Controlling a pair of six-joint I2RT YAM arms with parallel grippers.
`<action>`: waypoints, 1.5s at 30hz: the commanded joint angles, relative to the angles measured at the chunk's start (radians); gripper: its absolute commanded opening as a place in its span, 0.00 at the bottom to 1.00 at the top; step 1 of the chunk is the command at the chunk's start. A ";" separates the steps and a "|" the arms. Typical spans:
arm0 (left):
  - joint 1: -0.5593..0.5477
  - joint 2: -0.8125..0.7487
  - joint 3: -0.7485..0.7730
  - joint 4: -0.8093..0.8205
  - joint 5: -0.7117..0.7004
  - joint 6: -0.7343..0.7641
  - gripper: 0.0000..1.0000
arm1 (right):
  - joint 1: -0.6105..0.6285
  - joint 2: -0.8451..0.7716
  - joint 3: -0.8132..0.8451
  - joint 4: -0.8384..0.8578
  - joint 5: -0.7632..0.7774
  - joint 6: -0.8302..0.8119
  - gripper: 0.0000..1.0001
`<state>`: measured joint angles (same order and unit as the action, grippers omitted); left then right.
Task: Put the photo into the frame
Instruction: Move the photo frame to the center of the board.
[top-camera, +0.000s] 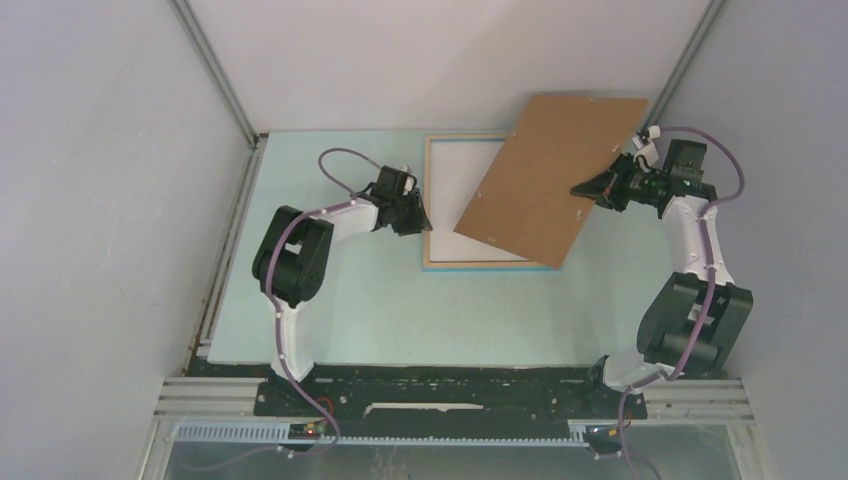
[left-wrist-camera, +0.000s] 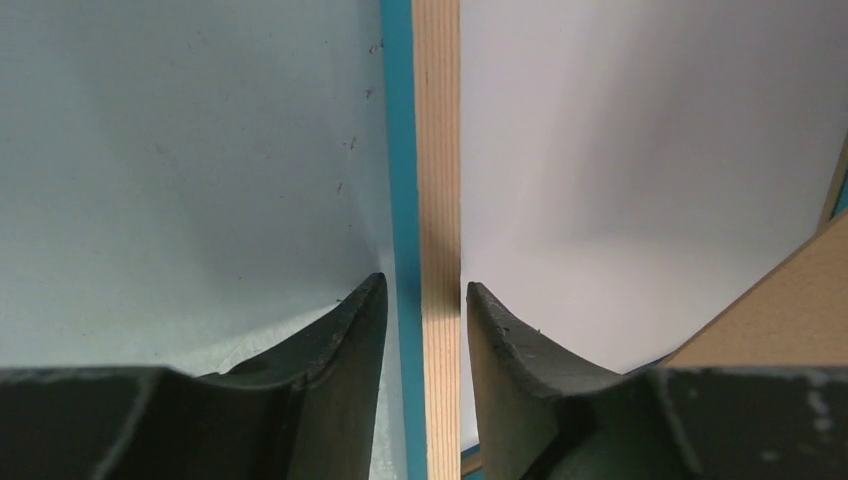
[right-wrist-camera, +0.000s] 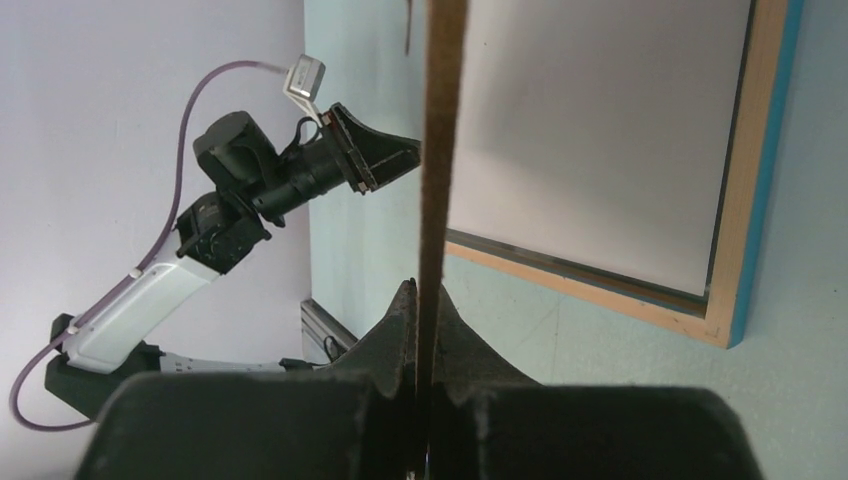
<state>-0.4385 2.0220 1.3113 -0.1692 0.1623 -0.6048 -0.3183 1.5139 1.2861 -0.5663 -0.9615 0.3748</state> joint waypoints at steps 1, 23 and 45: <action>-0.005 0.006 0.046 -0.038 0.022 0.039 0.43 | 0.015 0.005 0.056 0.029 -0.064 -0.042 0.00; 0.065 -0.090 -0.092 -0.132 0.006 0.107 0.09 | 0.133 0.287 0.187 -0.092 -0.185 -0.075 0.00; 0.220 -0.224 -0.110 -0.082 0.386 0.007 0.35 | 0.238 0.645 0.664 -0.389 -0.258 -0.236 0.00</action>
<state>-0.2371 1.8408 1.2228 -0.3153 0.4492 -0.5510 -0.0944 2.1513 1.8702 -0.8997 -1.1458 0.1669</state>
